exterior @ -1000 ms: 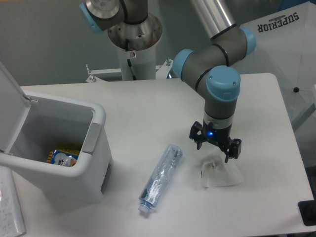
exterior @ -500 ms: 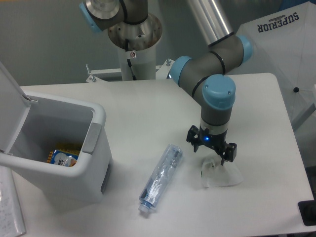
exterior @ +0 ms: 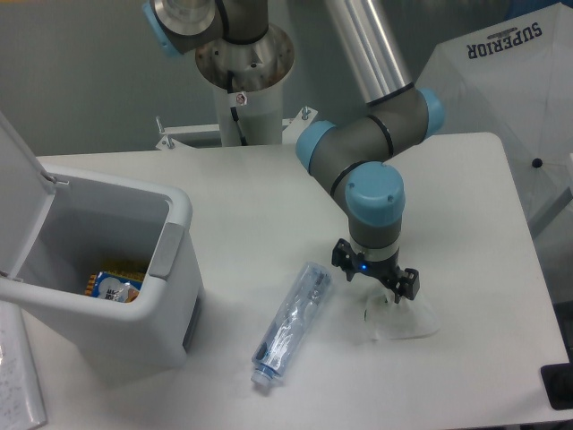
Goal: Place the trash in the trash can
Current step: 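Lower the gripper onto the plastic bag and close on it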
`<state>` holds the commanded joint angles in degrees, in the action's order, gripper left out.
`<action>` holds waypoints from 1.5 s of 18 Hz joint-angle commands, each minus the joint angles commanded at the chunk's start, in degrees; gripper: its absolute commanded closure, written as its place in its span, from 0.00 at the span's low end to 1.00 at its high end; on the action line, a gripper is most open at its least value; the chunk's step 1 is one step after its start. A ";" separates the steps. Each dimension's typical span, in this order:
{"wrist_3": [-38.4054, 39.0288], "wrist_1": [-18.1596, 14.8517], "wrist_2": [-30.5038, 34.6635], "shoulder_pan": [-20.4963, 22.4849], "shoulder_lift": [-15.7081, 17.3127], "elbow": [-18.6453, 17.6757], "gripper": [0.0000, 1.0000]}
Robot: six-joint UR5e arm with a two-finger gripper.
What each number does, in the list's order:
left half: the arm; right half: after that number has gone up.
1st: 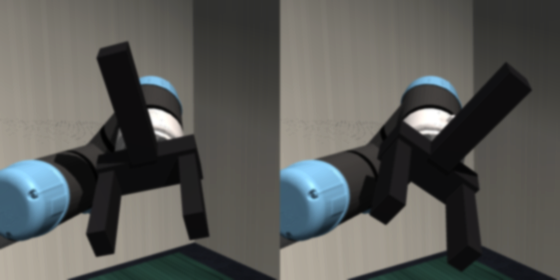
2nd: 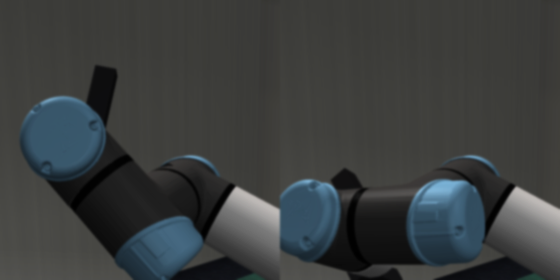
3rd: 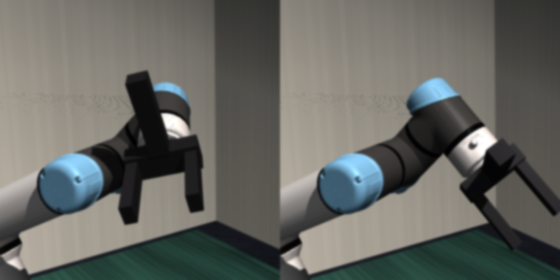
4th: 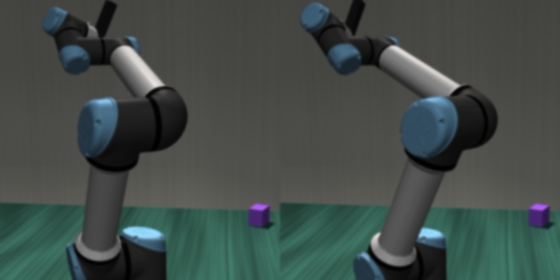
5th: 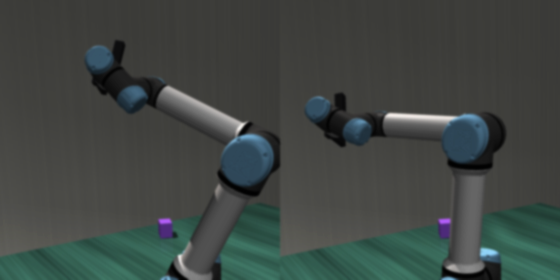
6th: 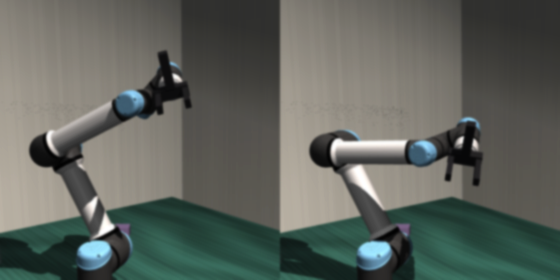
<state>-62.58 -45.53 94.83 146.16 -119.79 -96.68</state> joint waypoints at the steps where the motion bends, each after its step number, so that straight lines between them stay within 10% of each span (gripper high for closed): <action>1: -0.09 0.17 0.00 0.00 -0.09 0.09 0.15; 14: 4.21 1.32 5.10 -2.02 -1.49 2.02 0.77; 27: 8.52 1.23 0.72 -2.11 1.04 5.45 0.91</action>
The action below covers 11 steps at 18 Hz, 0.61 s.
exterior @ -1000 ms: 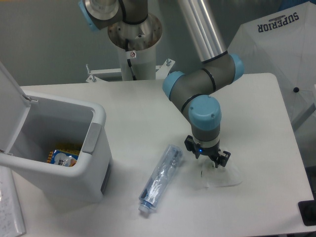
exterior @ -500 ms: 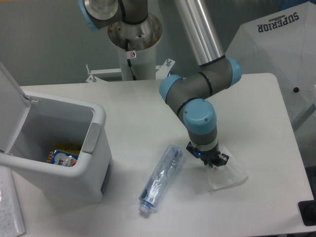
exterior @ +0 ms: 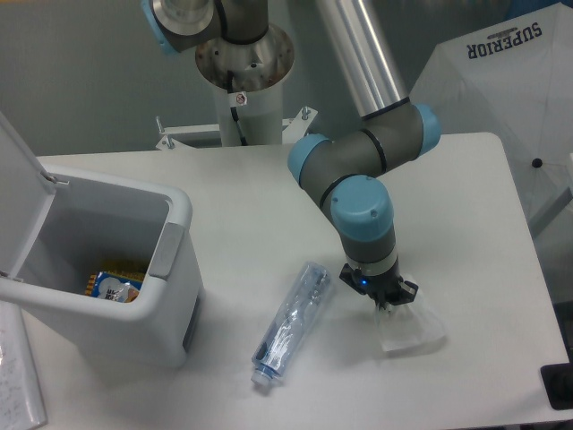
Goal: Place the trash in the trash can
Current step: 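Lower the gripper onto the plastic bag and close on it, then lift the plastic bag and carry it over the trash bin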
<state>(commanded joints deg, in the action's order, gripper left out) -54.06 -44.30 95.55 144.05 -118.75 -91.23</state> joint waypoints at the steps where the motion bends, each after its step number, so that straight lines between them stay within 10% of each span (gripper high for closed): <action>1: 1.05 0.00 -1.67 0.09 1.23 0.00 0.91; 11: 16.87 -0.09 -29.01 1.85 10.02 0.09 0.91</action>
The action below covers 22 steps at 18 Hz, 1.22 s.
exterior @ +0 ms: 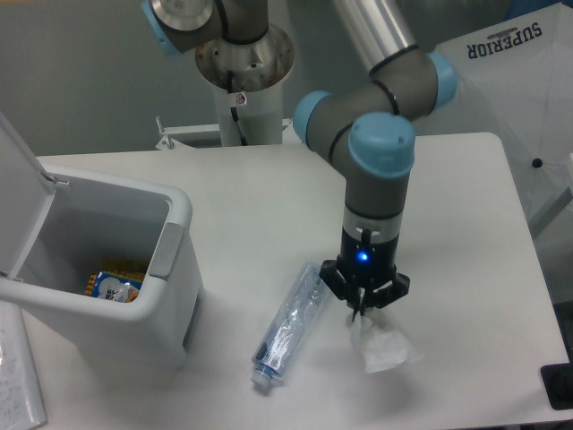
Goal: Place the trash in the trash can
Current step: 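Lift the plastic bag and carry it over the trash bin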
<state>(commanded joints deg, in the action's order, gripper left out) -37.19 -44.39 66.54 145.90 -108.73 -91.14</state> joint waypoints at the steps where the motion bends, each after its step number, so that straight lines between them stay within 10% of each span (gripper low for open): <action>1: 1.76 0.00 -1.05 -0.18 0.97 0.09 0.91; 22: 21.20 -0.35 -12.31 -17.31 15.92 -0.53 0.92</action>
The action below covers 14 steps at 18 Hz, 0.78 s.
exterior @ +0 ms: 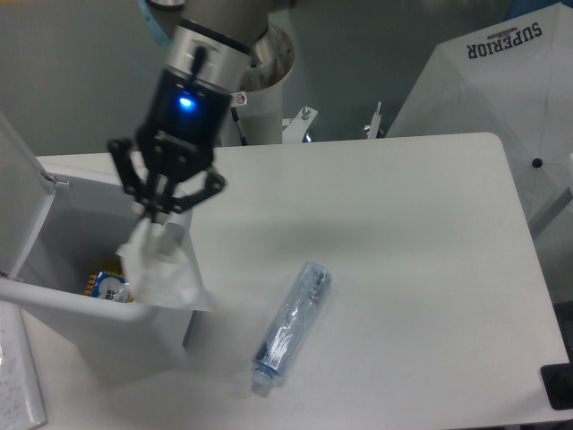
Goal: Place the trash in the trash can
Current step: 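Lift the plastic bag and carry it over the trash bin, then open the gripper to drop the bag into the bin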
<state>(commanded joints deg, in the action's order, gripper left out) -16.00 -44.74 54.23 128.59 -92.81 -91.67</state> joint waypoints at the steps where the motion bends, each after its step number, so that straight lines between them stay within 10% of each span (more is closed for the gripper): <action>1: 0.00 -0.17 0.00 -1.14 0.00 -0.09 0.92; 8: 1.49 -0.26 -2.98 -4.67 0.00 -3.42 0.81; 14: 0.97 -0.26 -4.40 -4.32 -0.09 -4.48 0.06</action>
<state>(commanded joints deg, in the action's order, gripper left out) -15.03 -45.00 49.83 124.27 -92.90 -96.15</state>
